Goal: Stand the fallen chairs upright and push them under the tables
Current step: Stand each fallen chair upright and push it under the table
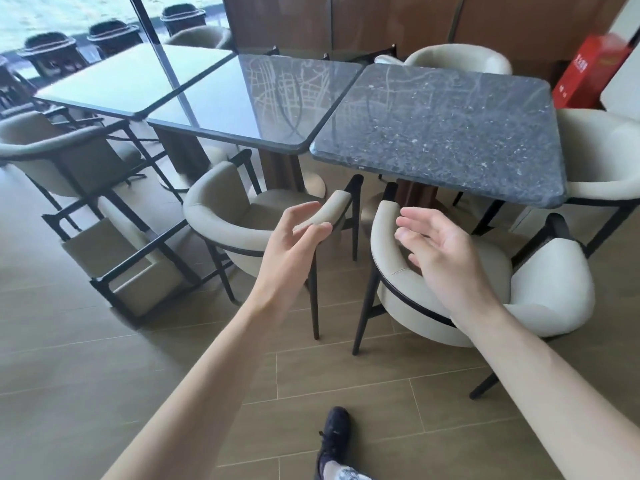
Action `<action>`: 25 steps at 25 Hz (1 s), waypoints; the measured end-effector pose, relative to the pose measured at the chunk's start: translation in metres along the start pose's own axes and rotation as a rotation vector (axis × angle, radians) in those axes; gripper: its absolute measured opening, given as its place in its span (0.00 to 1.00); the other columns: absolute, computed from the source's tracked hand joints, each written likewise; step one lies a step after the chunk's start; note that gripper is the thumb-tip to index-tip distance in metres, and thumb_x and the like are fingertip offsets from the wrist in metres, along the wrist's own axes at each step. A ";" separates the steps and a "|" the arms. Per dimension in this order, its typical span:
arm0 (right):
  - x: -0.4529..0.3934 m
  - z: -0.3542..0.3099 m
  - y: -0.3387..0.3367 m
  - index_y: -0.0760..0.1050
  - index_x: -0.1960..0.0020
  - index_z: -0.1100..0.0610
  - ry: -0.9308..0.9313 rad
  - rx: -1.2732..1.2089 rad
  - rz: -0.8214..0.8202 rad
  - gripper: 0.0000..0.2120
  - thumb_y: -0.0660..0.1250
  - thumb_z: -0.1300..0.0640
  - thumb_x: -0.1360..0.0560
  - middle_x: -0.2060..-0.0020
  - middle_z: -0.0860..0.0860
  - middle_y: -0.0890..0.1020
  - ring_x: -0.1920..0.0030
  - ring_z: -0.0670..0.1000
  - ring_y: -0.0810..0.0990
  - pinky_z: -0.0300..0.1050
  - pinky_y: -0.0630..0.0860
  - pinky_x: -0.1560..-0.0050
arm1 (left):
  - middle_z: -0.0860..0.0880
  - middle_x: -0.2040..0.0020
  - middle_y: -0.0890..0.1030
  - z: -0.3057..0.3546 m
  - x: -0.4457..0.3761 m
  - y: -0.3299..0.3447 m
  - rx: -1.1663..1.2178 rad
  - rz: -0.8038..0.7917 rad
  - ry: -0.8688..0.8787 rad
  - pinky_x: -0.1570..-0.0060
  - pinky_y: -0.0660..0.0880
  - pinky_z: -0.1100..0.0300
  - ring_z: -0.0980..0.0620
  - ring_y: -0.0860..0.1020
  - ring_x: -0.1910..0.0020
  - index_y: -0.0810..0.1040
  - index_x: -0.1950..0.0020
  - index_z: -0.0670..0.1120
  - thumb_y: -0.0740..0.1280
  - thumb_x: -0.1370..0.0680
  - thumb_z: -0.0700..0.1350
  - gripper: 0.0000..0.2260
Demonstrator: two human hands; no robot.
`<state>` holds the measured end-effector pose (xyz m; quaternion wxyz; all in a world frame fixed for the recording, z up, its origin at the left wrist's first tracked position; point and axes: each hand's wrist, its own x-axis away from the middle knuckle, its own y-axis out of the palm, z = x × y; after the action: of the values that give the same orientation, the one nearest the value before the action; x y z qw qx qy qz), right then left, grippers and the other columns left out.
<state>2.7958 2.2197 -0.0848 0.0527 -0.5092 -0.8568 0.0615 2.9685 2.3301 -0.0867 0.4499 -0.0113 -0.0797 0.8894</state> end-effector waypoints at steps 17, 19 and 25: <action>-0.178 0.078 0.079 0.76 0.37 0.49 0.208 0.056 0.054 0.15 0.70 0.57 0.24 0.42 0.44 0.81 0.44 0.39 0.80 0.28 0.71 0.50 | 0.65 0.41 0.81 -0.050 -0.197 0.012 0.109 -0.110 -0.054 0.44 0.73 0.72 0.65 0.74 0.34 0.78 0.36 0.57 0.65 0.26 0.52 0.18; -0.185 0.094 0.076 0.75 0.38 0.48 0.217 0.089 0.119 0.16 0.71 0.57 0.25 0.42 0.43 0.80 0.43 0.40 0.79 0.29 0.72 0.48 | 0.60 0.39 0.81 -0.063 -0.207 0.019 0.119 -0.135 -0.072 0.42 0.72 0.70 0.64 0.74 0.33 0.78 0.36 0.56 0.65 0.25 0.52 0.18; -0.183 0.199 0.046 0.62 0.28 0.56 0.450 0.891 0.037 0.37 0.75 0.49 0.31 0.33 0.54 0.69 0.33 0.57 0.69 0.52 0.69 0.36 | 0.58 0.36 0.80 -0.107 -0.220 0.052 0.110 -0.226 -0.114 0.38 0.70 0.63 0.63 0.76 0.34 0.78 0.34 0.52 0.64 0.25 0.50 0.19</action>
<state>2.8923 2.0703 -0.2935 0.4477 -0.4529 -0.7054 0.3112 3.0671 2.1376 -0.2117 0.5418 0.0732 -0.0573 0.8354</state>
